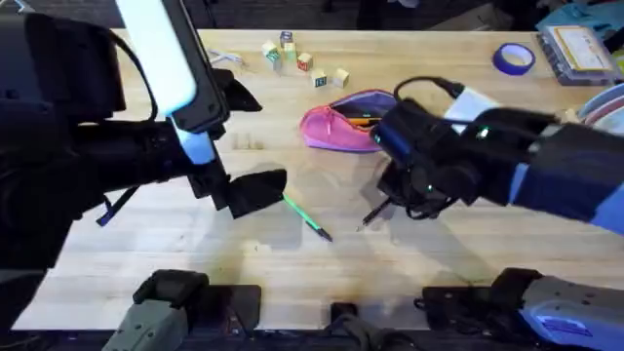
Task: Unzip the bag, pick up the pens from the table one at a time and place them inside, then zip the bag closed.
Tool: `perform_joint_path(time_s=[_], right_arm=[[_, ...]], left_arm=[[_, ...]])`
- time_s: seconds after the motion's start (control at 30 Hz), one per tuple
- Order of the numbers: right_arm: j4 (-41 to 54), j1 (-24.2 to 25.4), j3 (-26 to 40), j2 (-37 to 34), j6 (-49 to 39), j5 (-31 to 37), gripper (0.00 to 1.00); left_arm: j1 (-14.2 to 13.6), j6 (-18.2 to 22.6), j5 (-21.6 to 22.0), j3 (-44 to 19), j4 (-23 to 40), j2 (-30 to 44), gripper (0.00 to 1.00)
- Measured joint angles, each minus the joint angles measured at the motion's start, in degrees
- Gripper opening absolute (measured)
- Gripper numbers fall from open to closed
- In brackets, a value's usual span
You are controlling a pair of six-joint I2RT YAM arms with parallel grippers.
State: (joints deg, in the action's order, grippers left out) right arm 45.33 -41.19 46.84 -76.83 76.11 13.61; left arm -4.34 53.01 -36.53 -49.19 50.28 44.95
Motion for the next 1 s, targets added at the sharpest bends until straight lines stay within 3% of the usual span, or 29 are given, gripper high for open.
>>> perform_joint_path(time_s=[0.37,0.4,0.67,0.9,0.93,1.0], right_arm=[[5.5,3.3,11.9,0.2,-16.7,0.7,0.031],[5.7,4.3,14.0,0.2,-22.0,0.7,0.029],[5.5,6.3,18.9,0.2,-39.3,4.5,0.032],[-0.3,6.3,19.9,0.2,-55.4,10.2,0.032],[-4.4,6.4,19.9,0.2,-64.4,11.2,0.034],[-7.1,6.4,19.9,0.2,-71.3,11.6,0.034]], left_arm=[[0.0,0.0,0.0,0.0,0.0,0.0,0.993],[0.0,0.0,0.0,0.0,0.0,0.0,0.993],[0.0,0.0,0.0,0.0,0.0,0.0,0.993],[0.0,0.0,0.0,0.0,0.0,0.0,0.993],[0.0,0.0,0.0,0.0,0.0,0.0,0.993],[0.0,0.0,0.0,0.0,0.0,0.0,0.993]])
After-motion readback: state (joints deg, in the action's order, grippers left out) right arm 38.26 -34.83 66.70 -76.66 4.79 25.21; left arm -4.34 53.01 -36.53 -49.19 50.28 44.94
